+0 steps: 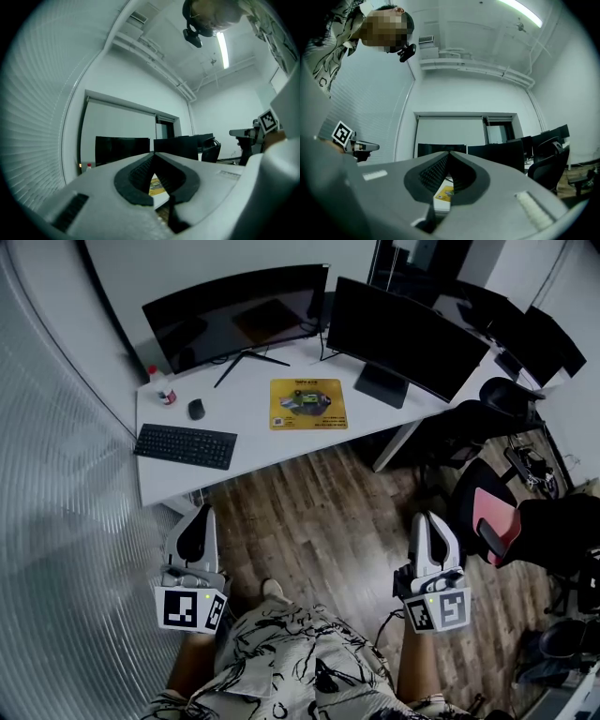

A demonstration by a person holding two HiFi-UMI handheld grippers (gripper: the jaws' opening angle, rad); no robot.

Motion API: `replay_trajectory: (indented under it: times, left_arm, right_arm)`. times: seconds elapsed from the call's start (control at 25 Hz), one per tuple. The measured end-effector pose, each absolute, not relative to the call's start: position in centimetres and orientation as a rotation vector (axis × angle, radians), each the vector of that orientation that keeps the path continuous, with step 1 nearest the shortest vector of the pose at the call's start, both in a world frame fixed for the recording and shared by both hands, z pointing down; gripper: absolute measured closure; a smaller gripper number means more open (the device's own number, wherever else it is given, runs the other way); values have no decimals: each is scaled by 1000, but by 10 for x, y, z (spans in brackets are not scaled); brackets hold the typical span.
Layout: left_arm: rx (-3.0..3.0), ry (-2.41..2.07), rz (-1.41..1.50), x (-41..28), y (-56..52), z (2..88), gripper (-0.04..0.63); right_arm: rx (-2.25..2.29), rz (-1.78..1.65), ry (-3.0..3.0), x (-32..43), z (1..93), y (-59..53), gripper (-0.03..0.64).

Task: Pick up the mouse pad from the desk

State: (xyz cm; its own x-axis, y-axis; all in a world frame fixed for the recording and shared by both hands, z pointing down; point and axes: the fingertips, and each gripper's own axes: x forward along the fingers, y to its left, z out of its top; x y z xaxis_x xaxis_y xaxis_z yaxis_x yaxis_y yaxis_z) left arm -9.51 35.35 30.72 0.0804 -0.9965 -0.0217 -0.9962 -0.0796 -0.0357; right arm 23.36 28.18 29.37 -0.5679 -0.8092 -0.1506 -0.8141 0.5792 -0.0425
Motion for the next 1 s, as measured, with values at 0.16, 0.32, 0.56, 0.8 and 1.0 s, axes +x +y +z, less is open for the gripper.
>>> replay_trajectory:
  times: [0.16,0.32,0.56,0.8,1.0]
  left_arm:
    - [-2322,2086,-12,-87,351,308,594]
    - [-2268,2085,-59,-88,351,306,586]
    - [-2223,2129,-96,-95,348,309,422]
    - [-2205,2174,-100,-101,346,313,305]
    - [-2202,2204,-87,-109,341,316,224]
  right_arm:
    - [-1351,20,2662,233,297,283,606]
    - [-1405,13,2679,234,304,277,606]
    - [-1387,11,2664,232,304,276,575]
    - [-1392,-3,2656,233,305,274,459]
    - [-1399,-18,2617,232,301,268,308]
